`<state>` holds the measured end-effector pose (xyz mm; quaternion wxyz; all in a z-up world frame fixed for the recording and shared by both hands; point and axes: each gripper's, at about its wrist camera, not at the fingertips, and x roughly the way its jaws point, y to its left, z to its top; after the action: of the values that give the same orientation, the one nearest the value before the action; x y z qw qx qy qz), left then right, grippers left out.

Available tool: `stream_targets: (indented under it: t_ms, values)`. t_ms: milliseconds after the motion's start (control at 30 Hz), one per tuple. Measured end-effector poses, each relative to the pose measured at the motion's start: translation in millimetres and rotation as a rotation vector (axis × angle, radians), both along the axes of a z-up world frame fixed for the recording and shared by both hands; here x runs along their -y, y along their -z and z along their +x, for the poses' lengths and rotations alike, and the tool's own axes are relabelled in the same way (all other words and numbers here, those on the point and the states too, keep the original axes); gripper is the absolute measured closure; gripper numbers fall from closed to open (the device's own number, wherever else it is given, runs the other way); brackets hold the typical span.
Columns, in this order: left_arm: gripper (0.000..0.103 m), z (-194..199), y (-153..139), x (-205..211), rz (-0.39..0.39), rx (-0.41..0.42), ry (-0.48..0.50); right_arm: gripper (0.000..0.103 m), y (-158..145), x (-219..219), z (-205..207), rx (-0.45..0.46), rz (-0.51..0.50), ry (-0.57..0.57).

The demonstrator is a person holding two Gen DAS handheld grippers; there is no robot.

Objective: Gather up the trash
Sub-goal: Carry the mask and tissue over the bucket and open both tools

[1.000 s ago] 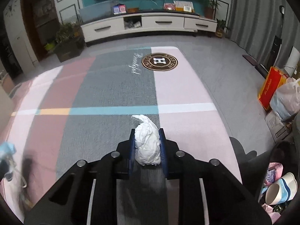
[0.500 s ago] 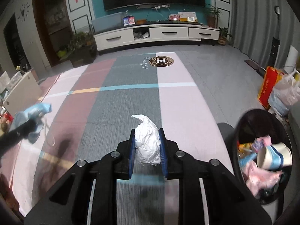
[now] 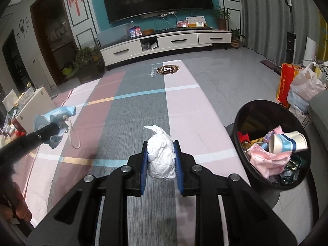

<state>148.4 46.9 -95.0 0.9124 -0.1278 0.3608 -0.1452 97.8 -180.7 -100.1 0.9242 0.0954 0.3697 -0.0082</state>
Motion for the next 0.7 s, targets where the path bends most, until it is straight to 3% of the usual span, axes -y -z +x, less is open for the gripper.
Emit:
stream_targets:
  t_ms: [700]
  values:
    - [0.087, -31, -17, 10, 0.007, 0.032, 0.078, 0.079, -18, 6, -38, 0.045, 0.043, 0.055]
